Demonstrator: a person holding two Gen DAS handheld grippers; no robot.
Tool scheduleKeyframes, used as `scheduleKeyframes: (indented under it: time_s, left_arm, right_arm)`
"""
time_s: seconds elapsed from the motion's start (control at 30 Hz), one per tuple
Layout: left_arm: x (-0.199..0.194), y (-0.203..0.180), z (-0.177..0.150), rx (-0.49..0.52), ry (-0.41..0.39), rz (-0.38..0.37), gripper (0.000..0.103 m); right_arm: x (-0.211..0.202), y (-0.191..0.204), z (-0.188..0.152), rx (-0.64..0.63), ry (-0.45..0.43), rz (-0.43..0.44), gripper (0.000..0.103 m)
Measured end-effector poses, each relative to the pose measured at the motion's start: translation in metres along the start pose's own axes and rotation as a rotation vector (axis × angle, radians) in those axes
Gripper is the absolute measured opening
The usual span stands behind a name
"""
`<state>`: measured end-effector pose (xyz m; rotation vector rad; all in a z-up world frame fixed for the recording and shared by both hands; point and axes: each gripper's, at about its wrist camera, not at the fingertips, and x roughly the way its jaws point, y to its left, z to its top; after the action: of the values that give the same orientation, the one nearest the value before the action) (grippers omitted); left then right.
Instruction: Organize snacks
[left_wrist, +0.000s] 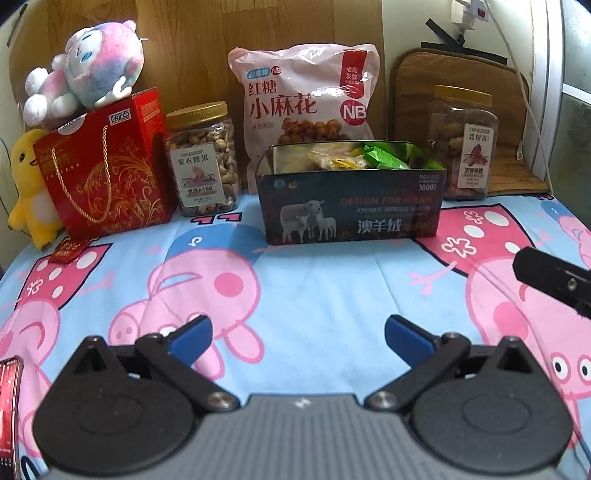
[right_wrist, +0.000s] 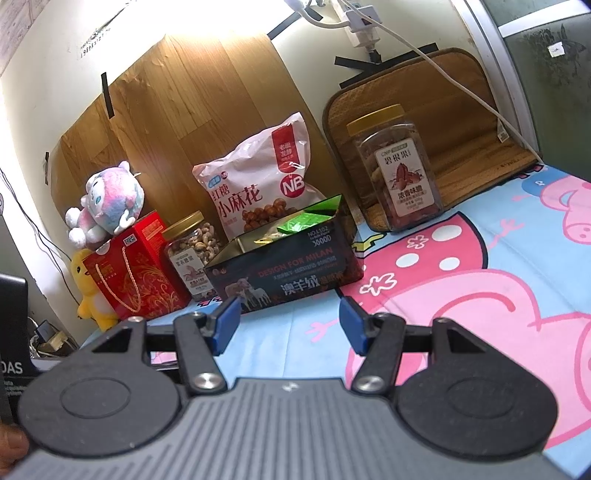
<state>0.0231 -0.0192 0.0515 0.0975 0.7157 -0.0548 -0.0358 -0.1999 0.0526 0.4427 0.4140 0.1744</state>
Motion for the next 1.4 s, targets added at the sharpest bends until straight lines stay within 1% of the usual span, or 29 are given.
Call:
scheduleKeyframes:
  time_s: [0.57, 0.83, 1.27, 1.4]
  left_arm:
    - [0.008, 0.004, 0.000, -0.012, 0.033, 0.026, 0.103]
    - [0.012, 0.003, -0.002, 0.005, 0.047, 0.033, 0.103]
    - [0.015, 0.004, -0.003, 0.009, 0.051, 0.030, 0.103]
    - [0.014, 0.003, -0.004, 0.019, 0.047, 0.041, 0.103]
  right_arm:
    - [0.003, 0.001, -0.002, 0.000, 0.021, 0.007, 0.062]
    - [0.006, -0.001, -0.003, -0.001, 0.036, 0.012, 0.062]
    - [0.007, -0.003, -0.004, 0.002, 0.040, 0.012, 0.063]
    - [0.007, -0.003, -0.004, 0.004, 0.040, 0.012, 0.063]
